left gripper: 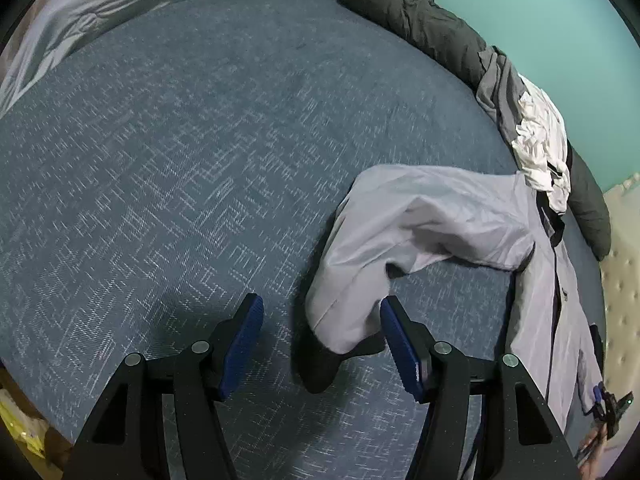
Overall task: Fold clothes
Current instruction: 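Grasp the other sleeve's black cuff with the left tool and pull outward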
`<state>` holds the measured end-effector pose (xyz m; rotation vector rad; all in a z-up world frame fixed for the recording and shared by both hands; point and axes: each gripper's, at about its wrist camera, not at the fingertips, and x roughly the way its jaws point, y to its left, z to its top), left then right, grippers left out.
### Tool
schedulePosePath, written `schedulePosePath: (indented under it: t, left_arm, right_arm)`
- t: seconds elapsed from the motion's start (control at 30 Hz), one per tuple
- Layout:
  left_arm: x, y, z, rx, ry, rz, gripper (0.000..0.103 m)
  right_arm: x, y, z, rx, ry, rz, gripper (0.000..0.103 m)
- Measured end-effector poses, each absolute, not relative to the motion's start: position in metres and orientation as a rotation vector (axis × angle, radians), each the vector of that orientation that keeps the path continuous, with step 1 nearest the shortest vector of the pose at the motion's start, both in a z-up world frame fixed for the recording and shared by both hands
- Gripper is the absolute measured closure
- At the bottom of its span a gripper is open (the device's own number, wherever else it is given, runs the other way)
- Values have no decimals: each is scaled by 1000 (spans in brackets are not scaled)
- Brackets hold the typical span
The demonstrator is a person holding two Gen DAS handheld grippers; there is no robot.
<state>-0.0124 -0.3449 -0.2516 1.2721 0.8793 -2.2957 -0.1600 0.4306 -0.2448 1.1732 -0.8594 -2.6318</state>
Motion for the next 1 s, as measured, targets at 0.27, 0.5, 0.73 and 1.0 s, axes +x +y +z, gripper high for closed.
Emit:
schedulePosePath:
  t: [0.27, 0.5, 0.73, 1.0]
  left_arm:
    - [-47, -301, -242, 1343, 722, -2444, 86]
    - [-95, -225, -248, 1492, 569, -2593, 87]
    - [-97, -212, -270, 1496, 714, -2573, 72]
    - [-61, -248, -233, 1294, 739, -2537, 45]
  right_arm:
    - [-151, 419, -260, 1204, -911, -2599, 77]
    - [-145, 428, -253, 1192, -903, -2612, 77]
    - [-142, 429, -247, 1184, -900, -2612, 77]
    - [-146, 422, -248, 1176, -905, -2600, 77]
